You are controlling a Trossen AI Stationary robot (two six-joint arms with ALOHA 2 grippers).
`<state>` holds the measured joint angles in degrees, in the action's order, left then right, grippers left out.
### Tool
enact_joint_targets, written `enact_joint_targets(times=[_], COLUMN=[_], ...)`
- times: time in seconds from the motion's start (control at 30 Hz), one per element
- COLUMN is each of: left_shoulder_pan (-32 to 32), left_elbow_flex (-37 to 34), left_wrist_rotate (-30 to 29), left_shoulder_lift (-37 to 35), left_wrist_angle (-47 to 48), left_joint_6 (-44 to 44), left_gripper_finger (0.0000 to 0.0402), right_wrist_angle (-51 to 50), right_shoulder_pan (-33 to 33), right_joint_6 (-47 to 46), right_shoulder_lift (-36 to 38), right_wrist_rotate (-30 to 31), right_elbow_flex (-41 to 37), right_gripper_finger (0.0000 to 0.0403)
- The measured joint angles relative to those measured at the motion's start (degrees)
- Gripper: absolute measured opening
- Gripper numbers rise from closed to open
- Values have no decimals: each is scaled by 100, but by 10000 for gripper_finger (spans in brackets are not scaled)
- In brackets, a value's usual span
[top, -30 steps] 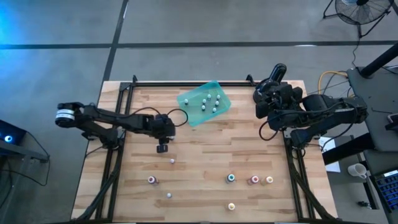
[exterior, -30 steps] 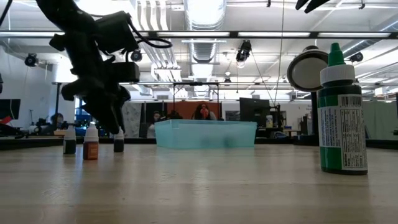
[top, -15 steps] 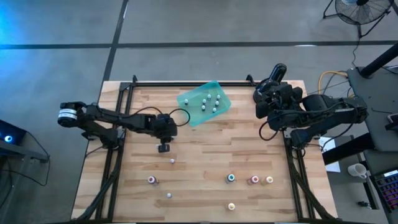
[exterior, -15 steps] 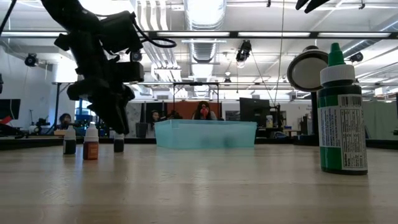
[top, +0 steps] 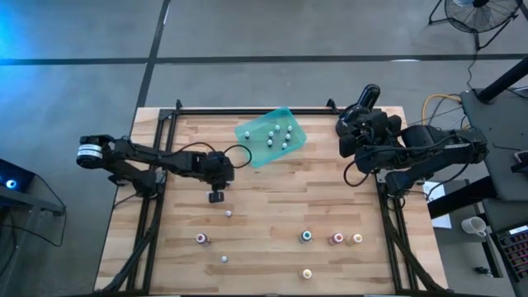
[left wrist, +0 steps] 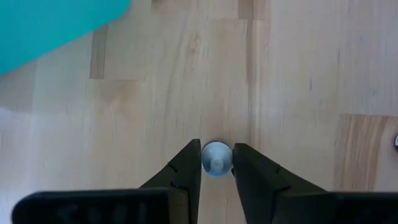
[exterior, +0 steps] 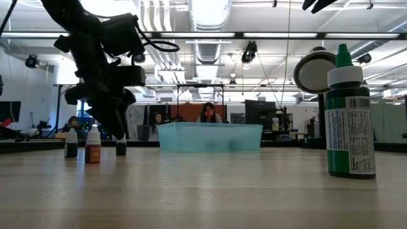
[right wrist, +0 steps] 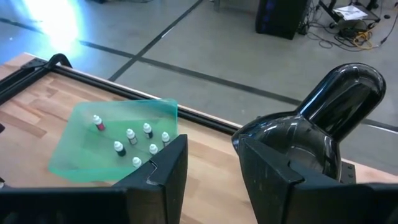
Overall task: Pick & Place food coloring
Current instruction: Put the red small food coloring into the green bin
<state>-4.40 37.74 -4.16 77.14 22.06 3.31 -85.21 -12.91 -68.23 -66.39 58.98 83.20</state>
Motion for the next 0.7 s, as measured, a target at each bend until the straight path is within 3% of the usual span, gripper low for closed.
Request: enact_joint_targets(times=[0.47, 0.7], left_shoulder_pan=[-24, -640], left_elbow_flex=[144, 1172], left_wrist_rotate=[-81, -182], left_shoulder_lift=[-2, -2], left_wrist_angle=[151, 709], left_joint_6=[-70, 48], left_gripper_finger=[26, 24], right_wrist_angle=[0, 0], right_shoulder_pan=[55, 55], right_joint_6=[102, 169], right_shoulder_lift=[0, 64], right_wrist_rotate=[2, 4], right_elbow_flex=[0, 0], right_gripper_finger=[132, 127])
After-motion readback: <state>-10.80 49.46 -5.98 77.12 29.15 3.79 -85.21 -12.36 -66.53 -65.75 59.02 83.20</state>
